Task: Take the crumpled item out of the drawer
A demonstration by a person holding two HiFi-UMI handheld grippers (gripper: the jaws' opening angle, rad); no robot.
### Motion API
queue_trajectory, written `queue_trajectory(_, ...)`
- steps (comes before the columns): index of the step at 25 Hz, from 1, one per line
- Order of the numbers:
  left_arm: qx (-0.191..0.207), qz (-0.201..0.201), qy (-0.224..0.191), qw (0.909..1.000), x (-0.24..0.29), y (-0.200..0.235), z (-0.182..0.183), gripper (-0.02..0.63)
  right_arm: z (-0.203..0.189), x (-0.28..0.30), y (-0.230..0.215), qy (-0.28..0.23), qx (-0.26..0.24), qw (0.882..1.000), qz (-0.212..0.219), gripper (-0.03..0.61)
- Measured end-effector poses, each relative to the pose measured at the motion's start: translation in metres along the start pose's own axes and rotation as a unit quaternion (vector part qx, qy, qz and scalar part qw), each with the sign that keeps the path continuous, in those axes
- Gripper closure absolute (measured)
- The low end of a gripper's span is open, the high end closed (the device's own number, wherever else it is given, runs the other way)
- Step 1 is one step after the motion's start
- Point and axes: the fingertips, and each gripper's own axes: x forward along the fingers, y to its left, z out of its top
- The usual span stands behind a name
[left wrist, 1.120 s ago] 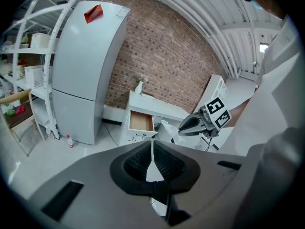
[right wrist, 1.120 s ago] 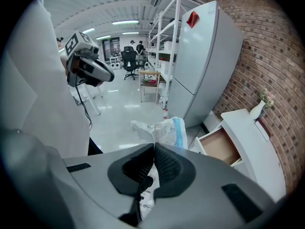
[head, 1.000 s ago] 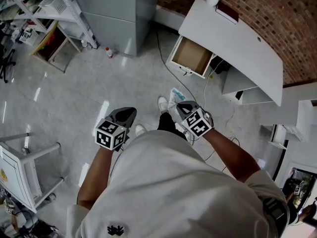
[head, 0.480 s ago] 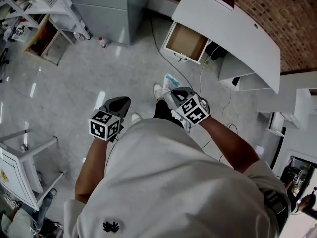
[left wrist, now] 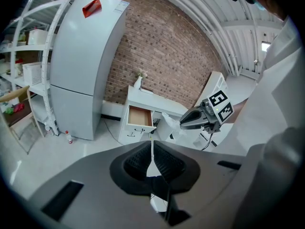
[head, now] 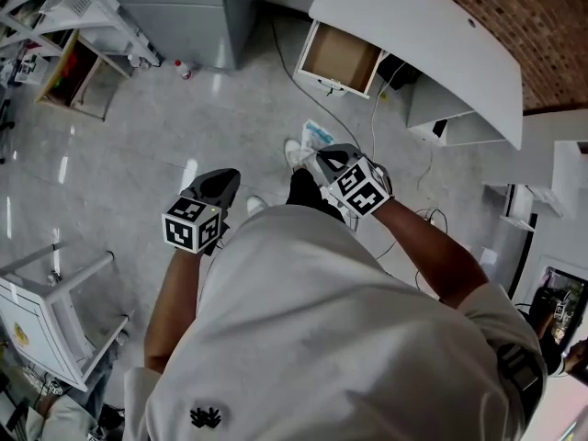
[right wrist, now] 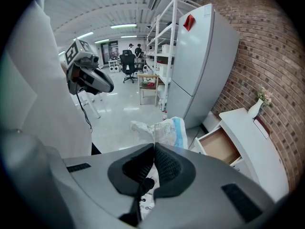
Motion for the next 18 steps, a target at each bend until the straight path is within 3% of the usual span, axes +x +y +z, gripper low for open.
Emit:
queue_trajectory(10,0.0,-0.003,0.018,0.9998,0.018,-0.003,-0.001,0.581,-0.012,0.002,-0.012,0.003,0.012,1.0,0.002,0.549)
queue_trajectory(18,0.002,-0.008,0.022,0.9997,0.04,0.005,0.02,0.581,-0.01,0.011,-0.043,0.007,0.013,1.0,0.002,0.549)
